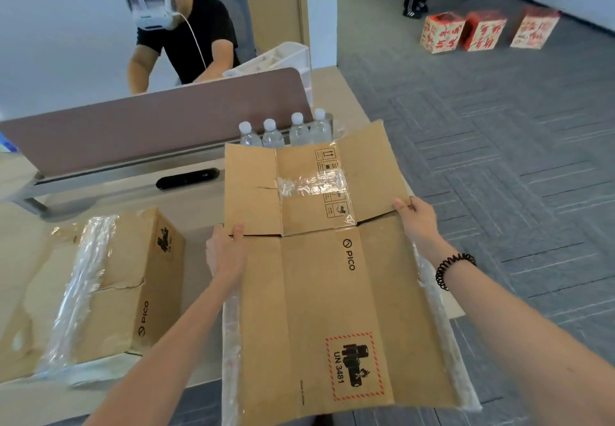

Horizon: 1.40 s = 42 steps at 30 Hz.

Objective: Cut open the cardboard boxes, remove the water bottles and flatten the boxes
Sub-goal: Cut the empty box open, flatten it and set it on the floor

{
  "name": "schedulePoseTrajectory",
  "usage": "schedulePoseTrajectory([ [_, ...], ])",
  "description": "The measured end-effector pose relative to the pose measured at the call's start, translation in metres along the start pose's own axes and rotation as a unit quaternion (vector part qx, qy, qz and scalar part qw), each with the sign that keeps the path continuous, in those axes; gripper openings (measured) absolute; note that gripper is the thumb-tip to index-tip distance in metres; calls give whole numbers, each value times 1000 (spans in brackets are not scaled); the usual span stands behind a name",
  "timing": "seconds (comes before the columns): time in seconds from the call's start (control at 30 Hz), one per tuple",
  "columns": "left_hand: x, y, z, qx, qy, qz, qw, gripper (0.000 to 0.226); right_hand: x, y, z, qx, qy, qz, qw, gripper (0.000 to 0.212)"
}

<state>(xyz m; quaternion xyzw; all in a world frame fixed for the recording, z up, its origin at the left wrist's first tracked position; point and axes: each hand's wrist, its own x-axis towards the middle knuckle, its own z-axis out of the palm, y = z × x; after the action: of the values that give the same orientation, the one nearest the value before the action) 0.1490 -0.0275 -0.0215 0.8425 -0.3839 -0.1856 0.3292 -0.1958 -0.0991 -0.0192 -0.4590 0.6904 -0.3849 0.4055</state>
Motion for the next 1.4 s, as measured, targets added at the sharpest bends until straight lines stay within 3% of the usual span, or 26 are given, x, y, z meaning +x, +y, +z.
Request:
schedulePoseTrajectory([
  [0.27,-73,128,61,-72,-86,101,989,32,8,13,-173,30,90,-15,995,35],
  [0.57,-202,315,159,-75,-135,229,961,43,-29,56,-412,89,249,0,964,47],
  [0.67,-275,380,207,-77,-199,282,935,41,-68,87,-504,105,337,18,935,36],
  [0.77,-306,411,228,-75,-213,306,925,39,-86,100,-540,88,365,25,926,29],
  [1.03,-458,505,343,-95,-333,393,852,36,-152,176,-679,113,504,97,851,21],
  [1.2,-532,563,423,-103,-382,408,823,40,-143,215,-757,128,564,130,805,25],
  [1.4,-602,654,529,-119,-427,407,799,41,-104,241,-860,121,593,159,780,29],
])
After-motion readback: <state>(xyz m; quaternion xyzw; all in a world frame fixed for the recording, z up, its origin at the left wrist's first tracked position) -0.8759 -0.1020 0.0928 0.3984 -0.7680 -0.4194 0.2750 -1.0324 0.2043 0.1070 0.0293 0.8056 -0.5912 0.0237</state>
